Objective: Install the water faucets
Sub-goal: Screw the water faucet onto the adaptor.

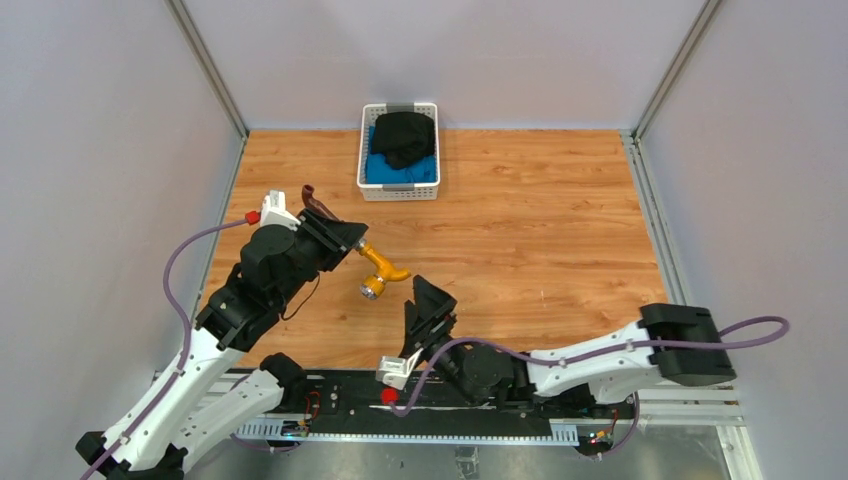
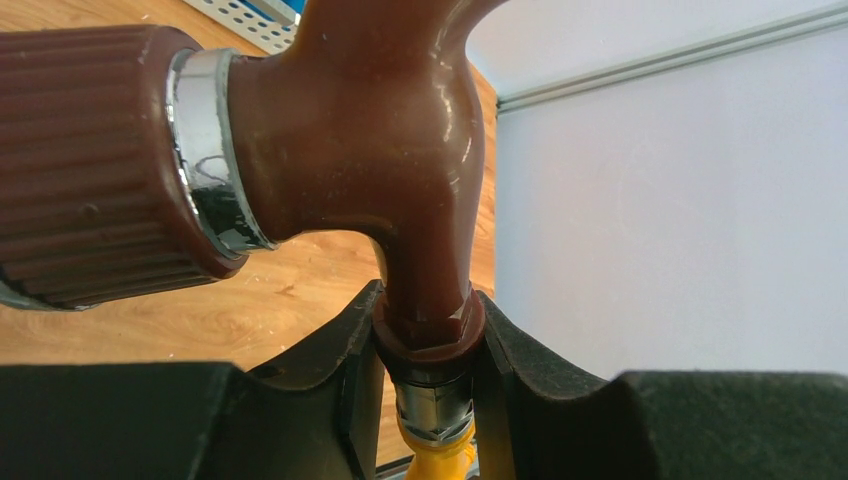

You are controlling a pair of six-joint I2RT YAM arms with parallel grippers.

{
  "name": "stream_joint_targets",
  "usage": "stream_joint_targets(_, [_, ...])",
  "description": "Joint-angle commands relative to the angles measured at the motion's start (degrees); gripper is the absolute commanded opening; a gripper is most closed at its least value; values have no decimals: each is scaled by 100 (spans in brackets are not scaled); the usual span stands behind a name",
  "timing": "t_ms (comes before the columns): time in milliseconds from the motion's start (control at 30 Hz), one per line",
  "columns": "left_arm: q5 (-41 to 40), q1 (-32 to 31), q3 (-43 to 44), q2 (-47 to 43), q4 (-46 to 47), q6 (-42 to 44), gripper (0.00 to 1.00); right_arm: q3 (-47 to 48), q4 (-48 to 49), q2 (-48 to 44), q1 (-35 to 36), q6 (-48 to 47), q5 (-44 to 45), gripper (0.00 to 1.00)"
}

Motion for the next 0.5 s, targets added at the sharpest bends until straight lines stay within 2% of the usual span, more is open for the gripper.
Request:
stream_joint_targets(0, [65, -7, 166, -41, 283, -28, 0, 51, 3907, 1166, 67, -2874, 299, 85])
stream_joint_targets(33, [81, -7, 159, -32, 282, -28, 0, 156, 4389, 1506, 57, -3235, 309, 87])
stream_joint_targets(67, [113, -5, 149, -23, 297, -32, 0, 333, 4465, 1791, 22, -3502, 391, 87])
stream_joint_targets(167, [169, -7, 139, -28, 335, -27, 0, 648, 4470, 2195, -115, -3252, 371, 87])
stream_joint_targets(333, [153, -5, 122, -134, 271, 6, 0, 897, 4470, 2286, -243, -2985, 243, 86])
stream_joint_targets(400, [161, -2, 122, -143, 287, 9, 0, 980, 4471, 2325, -306, -2880, 156, 81])
stream_joint_targets(467, [203, -10, 128, -118, 301, 9, 0, 1046, 4471, 2364, -374, -2705, 109, 72])
